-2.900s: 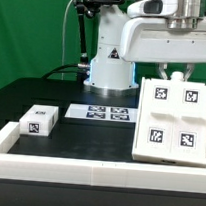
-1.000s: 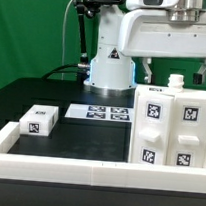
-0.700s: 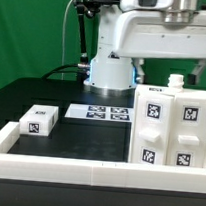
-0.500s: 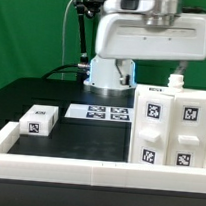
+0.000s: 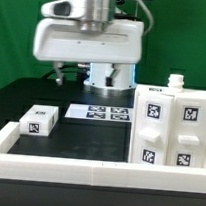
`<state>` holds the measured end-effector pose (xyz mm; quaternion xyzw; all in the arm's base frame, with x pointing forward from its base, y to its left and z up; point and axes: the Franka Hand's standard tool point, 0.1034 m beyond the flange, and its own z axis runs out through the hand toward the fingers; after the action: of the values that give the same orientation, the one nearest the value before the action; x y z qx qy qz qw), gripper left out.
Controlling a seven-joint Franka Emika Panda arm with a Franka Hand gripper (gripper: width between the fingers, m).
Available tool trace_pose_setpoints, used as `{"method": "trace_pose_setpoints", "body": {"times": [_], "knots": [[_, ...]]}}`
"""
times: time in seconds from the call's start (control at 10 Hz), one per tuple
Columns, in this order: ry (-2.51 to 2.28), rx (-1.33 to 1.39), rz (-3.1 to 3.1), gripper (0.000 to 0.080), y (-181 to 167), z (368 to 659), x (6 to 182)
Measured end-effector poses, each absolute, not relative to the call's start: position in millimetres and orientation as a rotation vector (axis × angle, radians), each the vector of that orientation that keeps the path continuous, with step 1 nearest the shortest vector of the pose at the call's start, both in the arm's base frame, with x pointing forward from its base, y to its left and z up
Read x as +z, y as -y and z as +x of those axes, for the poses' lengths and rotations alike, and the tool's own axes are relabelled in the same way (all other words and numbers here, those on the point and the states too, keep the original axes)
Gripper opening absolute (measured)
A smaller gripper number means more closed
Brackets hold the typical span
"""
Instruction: Assemble cabinet
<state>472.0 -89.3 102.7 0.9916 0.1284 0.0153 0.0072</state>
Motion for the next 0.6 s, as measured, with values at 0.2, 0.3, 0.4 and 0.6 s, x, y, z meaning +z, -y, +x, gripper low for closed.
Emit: {"method": "trace_pose_setpoints", "body": {"times": [0.2,0.3,0.4,0.6], "knots": [[-0.416,0.047,3.100,0.0796,85.0,472.4,102.2],[-0.414,0.046,3.100,0.0796,85.5,472.2,101.9],[-0.415,0.045,3.100,0.0796,85.4,472.1,101.8],[-0.415,0.044,3.101,0.0796,85.4,471.9,101.3]]}}
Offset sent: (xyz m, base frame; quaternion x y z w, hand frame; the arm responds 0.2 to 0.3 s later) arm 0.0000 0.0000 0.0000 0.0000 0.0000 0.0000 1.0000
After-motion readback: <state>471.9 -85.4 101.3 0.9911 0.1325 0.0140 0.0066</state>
